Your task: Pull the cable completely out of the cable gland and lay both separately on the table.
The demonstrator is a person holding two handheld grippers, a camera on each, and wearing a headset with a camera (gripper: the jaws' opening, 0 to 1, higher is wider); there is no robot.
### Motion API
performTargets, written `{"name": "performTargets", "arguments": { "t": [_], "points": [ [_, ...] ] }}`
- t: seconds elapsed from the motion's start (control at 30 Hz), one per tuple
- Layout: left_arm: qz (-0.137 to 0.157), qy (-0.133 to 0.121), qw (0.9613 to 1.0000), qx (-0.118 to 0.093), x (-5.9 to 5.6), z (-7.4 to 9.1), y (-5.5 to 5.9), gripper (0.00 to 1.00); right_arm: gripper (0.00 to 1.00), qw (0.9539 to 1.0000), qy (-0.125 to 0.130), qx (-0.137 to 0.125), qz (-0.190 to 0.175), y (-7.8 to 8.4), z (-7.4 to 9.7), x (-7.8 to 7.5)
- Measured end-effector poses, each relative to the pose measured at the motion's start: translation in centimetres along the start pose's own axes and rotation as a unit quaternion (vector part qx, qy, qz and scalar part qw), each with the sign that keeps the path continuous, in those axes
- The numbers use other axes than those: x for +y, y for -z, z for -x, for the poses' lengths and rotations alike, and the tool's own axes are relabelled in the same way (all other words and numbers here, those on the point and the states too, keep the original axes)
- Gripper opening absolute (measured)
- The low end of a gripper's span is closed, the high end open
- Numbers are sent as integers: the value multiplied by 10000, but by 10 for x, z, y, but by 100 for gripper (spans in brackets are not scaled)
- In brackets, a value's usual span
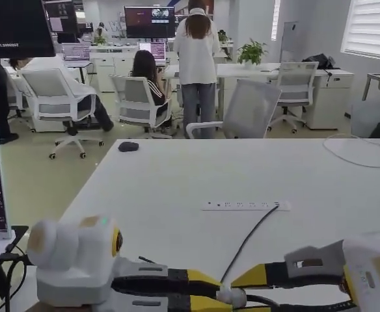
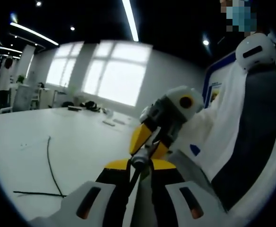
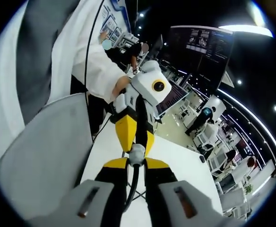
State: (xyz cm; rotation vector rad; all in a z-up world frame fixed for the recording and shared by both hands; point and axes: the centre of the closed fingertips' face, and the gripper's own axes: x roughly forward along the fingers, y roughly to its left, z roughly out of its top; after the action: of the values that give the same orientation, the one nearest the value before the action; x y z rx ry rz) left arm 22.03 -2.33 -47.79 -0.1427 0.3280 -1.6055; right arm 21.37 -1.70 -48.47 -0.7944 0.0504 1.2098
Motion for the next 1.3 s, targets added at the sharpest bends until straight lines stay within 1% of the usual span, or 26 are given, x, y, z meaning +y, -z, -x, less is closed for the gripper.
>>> {"name": "performTargets", "arguments": {
  "t": [0.07, 0.1, 0.13, 0.17, 0.2, 0.27, 0.3, 0.33, 0.37, 0.4, 0.43, 0.47, 0.5, 0.53, 0.6, 0.7, 0.77, 0.8, 0.83, 0.93, 1.03, 1.07, 1.1, 1.2, 1.27, 1.3],
  "points": [
    [86, -12, 10000, 9, 0, 1, -3, 17, 11, 9999, 72, -109, -67, -2, 0, -2],
    [34, -41, 10000, -19, 0, 2, -5, 16, 11, 9997, 140, -177, -50, -4, 1, -5],
    [-94, -65, 9999, -38, 0, 3, -7, 16, 11, 9996, 170, -232, -37, -5, 1, -6],
    [-102, -71, 9999, -6, 0, 3, -8, 16, 11, 9994, 156, -314, -84, -6, 2, -6],
    [-97, -95, 9999, -3, 0, 2, -8, 16, 12, 9992, 177, -322, -138, -5, 2, -7],
    [-24, -139, 9999, -22, 2, 3, -10, 16, 12, 9988, 222, -415, -122, -6, 3, -10],
    [-29, -156, 9999, -33, 2, 3, -10, 16, 12, 9980, 204, -540, -273, -8, 4, -11],
    [-51, -222, 9997, -56, 5, 4, -11, 16, 14, 9965, 170, -592, -568, -7, 5, -11],
    [-56, -240, 9997, -60, 5, 5, -11, 16, 17, 9948, 195, -638, -763, -7, 7, -14],
    [-95, -270, 9996, -80, 7, 6, -11, 16, 20, 9911, 222, -796, -1046, -7, 10, -18],
    [-178, -248, 9995, -108, 5, 8, -12, 16, 23, 9859, 159, -950, -1370, -9, 13, -19],
    [-332, -227, 9990, -176, 3, 8, -15, 16, 24, 9772, 109, -1105, -1812, -8, 17, -21],
    [-382, -206, 9988, -206, 1, 9, -17, 16, 23, 9710, 113, -1220, -2051, -8, 20, -25],
    [-424, -181, 9987, -226, -1, 9, -18, 16, 22, 9606, 38, -1389, -2408, -8, 23, -26],
    [-681, -157, 9971, -294, -3, 9, -23, 16, 22, 9421, -137, -1512, -2991, -7, 25, -25],
    [-965, -127, 9946, -347, -6, 8, -26, 16, 25, 9160, -351, -1655, -3638, -8, 23, -23],
    [-1097, -84, 9932, -375, -9, 7, -28, 16, 26, 9125, -406, -1780, -3662, -11, 23, -23],
    [-1220, -49, 9918, -373, -10, 6, -29, 16, 25, 9128, -381, -1806, -3643, -11, 22, -23],
    [-1315, -50, 9906, -361, -11, 5, -29, 16, 24, 9119, -401, -1837, -3649, -13, 22, -22],
    [-1357, -23, 9902, -327, -12, 4, -29, 16, 20, 9097, -470, -1945, -3639, -17, 21, -22],
    [-1384, -2, 9898, -338, -13, 3, -29, 16, 14, 9085, -613, -1995, -3621, -22, 20, -18],
    [-1414, -20, 9894, -342, -12, 3, -30, 16, 12, 9094, -640, -2028, -3574, -24, 20, -16],
    [-1416, -3, 9893, -345, -13, 3, -30, 16, 12, 9109, -601, -2063, -3523, -25, 19, -18],
    [-1390, 22, 9897, -340, -13, 3, -30, 16, 12, 9063, -630, -2064, -3633, -25, 20, -16],
    [-1408, 8, 9897, -270, -13, 3, -29, 16, 11, 9076, -610, -2049, -3613, -25, 19, -15],
    [-1397, 5, 9899, -249, -13, 2, -29, 16, 11, 9099, -590, -2042, -3563, -24, 19, -14]
  ]
}}
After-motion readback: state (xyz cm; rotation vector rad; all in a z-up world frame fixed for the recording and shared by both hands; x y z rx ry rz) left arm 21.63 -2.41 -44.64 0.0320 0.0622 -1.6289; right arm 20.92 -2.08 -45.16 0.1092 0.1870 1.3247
